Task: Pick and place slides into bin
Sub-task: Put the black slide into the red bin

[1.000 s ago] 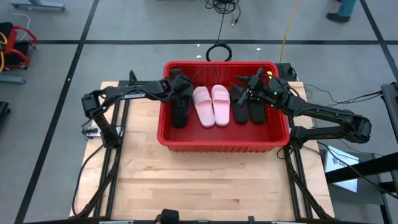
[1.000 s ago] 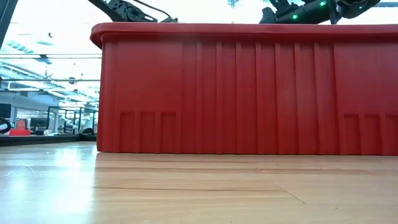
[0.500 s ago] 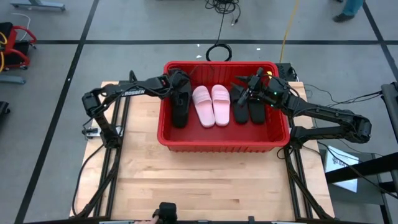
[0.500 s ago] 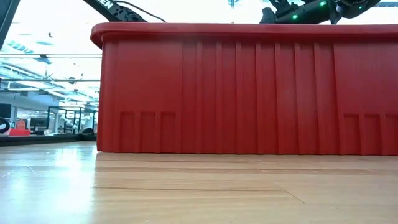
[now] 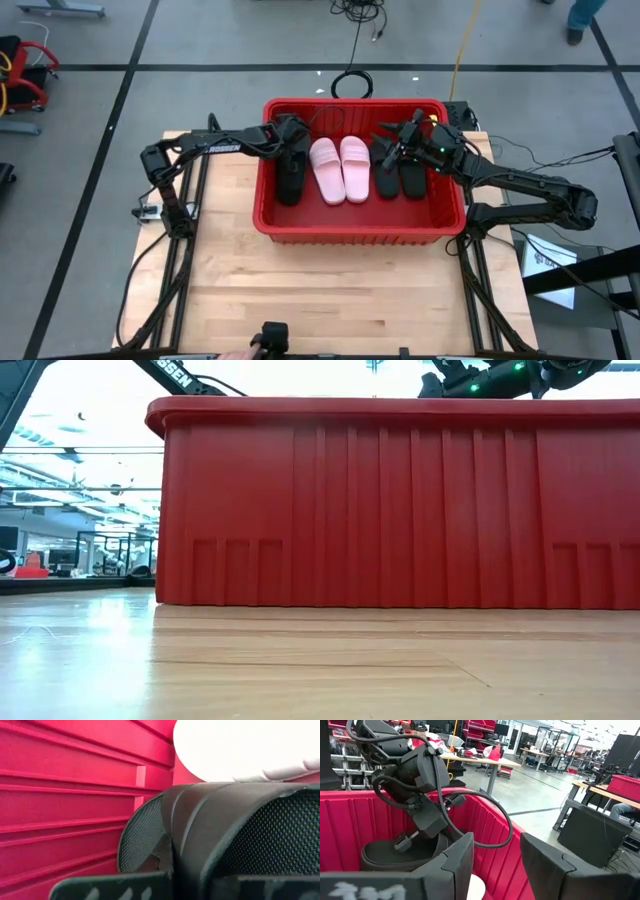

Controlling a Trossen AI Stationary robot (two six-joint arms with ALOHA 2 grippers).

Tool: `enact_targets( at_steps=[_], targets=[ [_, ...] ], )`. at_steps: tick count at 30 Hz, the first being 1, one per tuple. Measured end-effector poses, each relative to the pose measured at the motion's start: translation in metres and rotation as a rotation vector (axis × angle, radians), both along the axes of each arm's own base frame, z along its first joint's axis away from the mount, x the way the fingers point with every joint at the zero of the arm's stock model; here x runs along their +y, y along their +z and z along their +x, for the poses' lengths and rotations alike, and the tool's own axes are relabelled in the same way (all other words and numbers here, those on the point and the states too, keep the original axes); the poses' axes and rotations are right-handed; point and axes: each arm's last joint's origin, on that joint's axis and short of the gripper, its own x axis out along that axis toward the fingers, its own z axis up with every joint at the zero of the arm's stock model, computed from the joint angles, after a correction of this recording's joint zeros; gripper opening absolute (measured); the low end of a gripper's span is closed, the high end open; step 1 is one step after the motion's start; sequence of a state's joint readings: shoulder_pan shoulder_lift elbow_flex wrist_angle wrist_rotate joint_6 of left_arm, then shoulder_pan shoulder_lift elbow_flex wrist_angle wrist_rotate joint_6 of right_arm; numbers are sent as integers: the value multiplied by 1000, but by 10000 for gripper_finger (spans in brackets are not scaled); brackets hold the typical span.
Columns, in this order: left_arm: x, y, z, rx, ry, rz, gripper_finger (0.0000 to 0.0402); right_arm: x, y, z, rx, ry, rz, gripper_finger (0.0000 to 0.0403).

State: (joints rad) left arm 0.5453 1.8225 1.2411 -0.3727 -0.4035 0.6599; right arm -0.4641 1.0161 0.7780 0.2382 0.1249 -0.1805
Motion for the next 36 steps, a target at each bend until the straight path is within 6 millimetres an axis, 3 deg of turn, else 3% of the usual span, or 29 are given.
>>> enact_targets(
  at_steps=[8,25,36],
  targets=[
    [-2,0,1,-8,-7,-8,45,0,0,0,4,0,1,150],
    [-10,-5,-6,90,23,-53,178,0,-1,0,13,1,-6,150],
    [-30,19,-9,44,-9,-52,187,0,-1,0,15,1,-1,150]
  ],
)
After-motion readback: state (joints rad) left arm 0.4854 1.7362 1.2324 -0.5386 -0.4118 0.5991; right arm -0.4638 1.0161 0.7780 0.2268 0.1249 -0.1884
